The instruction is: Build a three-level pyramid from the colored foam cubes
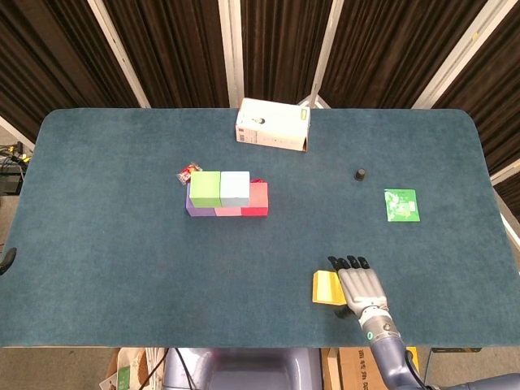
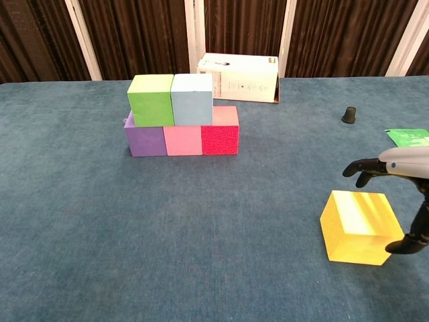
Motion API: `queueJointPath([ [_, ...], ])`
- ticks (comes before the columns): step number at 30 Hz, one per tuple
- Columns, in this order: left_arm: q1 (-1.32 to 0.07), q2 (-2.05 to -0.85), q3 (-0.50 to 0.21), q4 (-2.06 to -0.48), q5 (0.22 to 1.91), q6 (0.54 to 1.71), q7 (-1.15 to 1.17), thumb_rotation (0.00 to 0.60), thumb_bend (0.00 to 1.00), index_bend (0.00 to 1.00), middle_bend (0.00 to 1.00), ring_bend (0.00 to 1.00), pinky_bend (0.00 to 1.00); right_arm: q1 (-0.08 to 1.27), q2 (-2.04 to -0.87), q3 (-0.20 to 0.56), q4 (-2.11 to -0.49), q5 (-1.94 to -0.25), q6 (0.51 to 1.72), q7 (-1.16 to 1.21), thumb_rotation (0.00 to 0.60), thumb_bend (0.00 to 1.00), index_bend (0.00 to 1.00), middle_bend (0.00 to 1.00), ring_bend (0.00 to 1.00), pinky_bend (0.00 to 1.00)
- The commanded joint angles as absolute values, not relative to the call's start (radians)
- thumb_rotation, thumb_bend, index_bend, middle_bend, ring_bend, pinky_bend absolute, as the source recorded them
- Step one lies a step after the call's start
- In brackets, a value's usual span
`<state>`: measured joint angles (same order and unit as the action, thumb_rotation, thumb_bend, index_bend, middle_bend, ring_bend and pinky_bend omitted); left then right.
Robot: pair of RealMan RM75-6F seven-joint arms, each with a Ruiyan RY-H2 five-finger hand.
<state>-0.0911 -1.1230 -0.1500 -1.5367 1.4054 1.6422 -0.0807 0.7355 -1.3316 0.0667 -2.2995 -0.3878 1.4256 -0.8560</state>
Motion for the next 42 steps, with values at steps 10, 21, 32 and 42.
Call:
queueJointPath([
  [10,-0.087,-1.123,-0.161,-1.545,1.394,1.629,-0.080,0.600,0.32,0.16,0.00,0.00,0.00,0.749,-1.387,0.071,-2.258,-0.376,1.472,-0.872,0.600,0.23,0.19,0.22,0.00,0.00],
  [21,-0.086,-1.127,-0.168,-1.552,1.388,1.620,-0.073,0.600,0.32,0.18,0.00,0.00,0.00,0.747,-1.411,0.066,-2.237,-0.388,1.483,-0.878,0.600,0.23,0.22,0.27,0.04,0.00],
  [32,-0.084,-1.129,-0.177,-1.555,1.378,1.611,-0.077,0.600,0.32,0.19,0.00,0.00,0.00,0.746,-1.432,0.071,-2.226,-0.390,1.494,-0.884,0.600,0.23,0.27,0.32,0.10,0.00],
  [42,-0.080,-1.133,-0.187,-1.555,1.375,1.617,-0.087,0.600,0.32,0.21,0.00,0.00,0.00,0.739,-1.453,0.075,-2.208,-0.410,1.503,-0.877,0.600,0.23,0.34,0.38,0.16,0.00],
])
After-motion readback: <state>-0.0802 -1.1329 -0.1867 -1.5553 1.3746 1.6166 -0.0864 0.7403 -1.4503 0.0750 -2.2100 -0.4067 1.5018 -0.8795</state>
